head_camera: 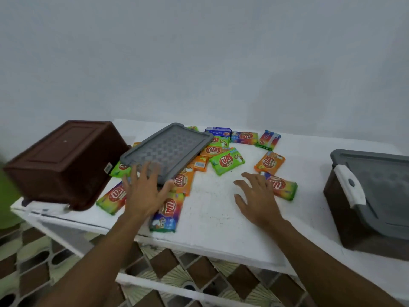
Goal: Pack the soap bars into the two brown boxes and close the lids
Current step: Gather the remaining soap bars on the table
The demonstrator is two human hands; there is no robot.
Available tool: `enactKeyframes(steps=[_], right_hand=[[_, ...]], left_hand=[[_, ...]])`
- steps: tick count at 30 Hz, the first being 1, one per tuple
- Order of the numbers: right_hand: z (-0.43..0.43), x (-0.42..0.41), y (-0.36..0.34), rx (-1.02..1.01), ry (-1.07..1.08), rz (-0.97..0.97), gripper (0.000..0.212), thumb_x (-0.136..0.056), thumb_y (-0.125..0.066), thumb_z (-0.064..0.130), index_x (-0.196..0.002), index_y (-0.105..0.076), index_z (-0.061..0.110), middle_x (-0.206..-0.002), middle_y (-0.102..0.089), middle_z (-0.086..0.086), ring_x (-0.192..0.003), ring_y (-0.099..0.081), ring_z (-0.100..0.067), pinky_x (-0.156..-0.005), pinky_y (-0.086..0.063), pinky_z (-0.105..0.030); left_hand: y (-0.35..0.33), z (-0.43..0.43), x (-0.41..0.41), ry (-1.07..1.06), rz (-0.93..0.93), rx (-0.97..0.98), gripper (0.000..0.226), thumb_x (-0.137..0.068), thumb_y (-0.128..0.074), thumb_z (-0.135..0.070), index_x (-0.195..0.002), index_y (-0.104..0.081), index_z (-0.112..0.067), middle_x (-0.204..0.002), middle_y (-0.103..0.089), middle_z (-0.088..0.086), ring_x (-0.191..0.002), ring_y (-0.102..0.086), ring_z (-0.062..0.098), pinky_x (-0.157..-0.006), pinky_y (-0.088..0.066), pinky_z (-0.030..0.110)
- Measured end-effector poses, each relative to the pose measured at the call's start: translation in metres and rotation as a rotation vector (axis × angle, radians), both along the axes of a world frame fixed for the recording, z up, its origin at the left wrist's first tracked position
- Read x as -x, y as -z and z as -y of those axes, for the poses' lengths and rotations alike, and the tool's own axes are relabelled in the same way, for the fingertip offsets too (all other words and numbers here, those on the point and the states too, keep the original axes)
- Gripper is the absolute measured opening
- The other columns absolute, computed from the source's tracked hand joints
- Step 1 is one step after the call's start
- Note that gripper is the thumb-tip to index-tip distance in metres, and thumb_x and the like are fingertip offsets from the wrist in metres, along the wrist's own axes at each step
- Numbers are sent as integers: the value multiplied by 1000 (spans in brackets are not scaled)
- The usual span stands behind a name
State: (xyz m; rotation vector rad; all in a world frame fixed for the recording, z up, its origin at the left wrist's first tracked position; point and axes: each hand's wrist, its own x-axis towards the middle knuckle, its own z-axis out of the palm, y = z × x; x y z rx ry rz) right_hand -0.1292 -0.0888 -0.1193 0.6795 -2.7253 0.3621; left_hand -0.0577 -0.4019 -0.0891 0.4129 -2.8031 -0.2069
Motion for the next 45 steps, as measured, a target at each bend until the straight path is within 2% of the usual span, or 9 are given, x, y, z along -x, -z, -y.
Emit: enactKeyframes(steps=[3, 6, 10, 14, 21, 28, 33, 39, 45], right_hand=[[20, -20, 2, 53, -31, 152, 57, -89, -34, 56, -136, -51, 28, -150, -40, -5, -137, -34, -28, -111, -21, -50], [44, -36, 2, 113, -33, 279, 69, -85, -26, 68, -143, -41, 33, -157, -29, -1, -144, -24, -22, -116, -14, -43], [51, -43, 6, 107, -14, 230, 59, -90, -32, 58, -140, -47, 29, -152, -39, -1, -140, -32, -21, -115, -18, -41], [56, -44, 3, 150, -20, 162, 52, -92, -32, 44, -135, -53, 24, -144, -48, -1, -134, -39, -20, -111, -23, -41], [56, -56, -5, 139, -280, 169, 77, -80, -38, 81, -143, -36, 36, -154, -31, 4, -139, -28, -14, -113, -22, -43], [55, -48, -3, 60, -124, 171, 83, -73, -39, 85, -141, -38, 39, -153, -31, 11, -140, -27, -12, -112, -20, -46], [56, -48, -2, 68, -62, 152, 74, -75, -40, 82, -135, -45, 39, -150, -36, 12, -138, -30, -10, -111, -22, -50], [58, -49, -2, 73, -56, 111, 73, -76, -40, 80, -133, -48, 36, -148, -40, 10, -136, -35, -12, -109, -26, -51], [62, -48, -6, -26, 7, 158, 76, -75, -33, 81, -138, -41, 40, -153, -32, 11, -140, -28, -10, -114, -17, -51]], left_hand=[[10, 38, -28, -139, 153, -15, 96, -67, -14, -93, -148, -25, -42, -160, -16, 5, -144, -11, 41, -110, -7, 65], [10, 48, -26, -121, 245, -32, 107, -58, -8, -99, -150, -12, -45, -161, -13, 6, -141, -19, 42, -110, -17, 63], [12, 34, -25, -105, 274, 21, 105, -64, -8, -95, -152, -7, -38, -160, -15, 10, -139, -25, 41, -107, -20, 61], [12, 9, -25, -65, 236, 23, 104, -67, -10, -92, -152, -12, -33, -155, -25, 11, -137, -26, 37, -106, -21, 60], [13, -39, -9, -110, 227, 16, 100, -70, -12, -90, -151, -15, -31, -154, -26, 15, -137, -26, 37, -107, -19, 61], [1, -46, 0, 102, 184, -186, 72, -96, -26, -61, -154, -11, -21, -149, -41, 10, -136, -37, 30, -110, -25, 54], [-7, 2, 11, 42, -59, -156, 45, -98, -38, -47, -132, -44, -17, -135, -52, 13, -124, -46, 32, -102, -36, 50], [7, 59, 36, -154, 159, -216, 76, -91, -35, -67, -151, -16, -24, -160, -11, 17, -147, -2, 38, -117, -7, 55], [8, 49, 50, -33, 148, -150, 78, -85, -26, -75, -144, -32, -25, -152, -28, 15, -142, -20, 36, -115, -15, 52]])
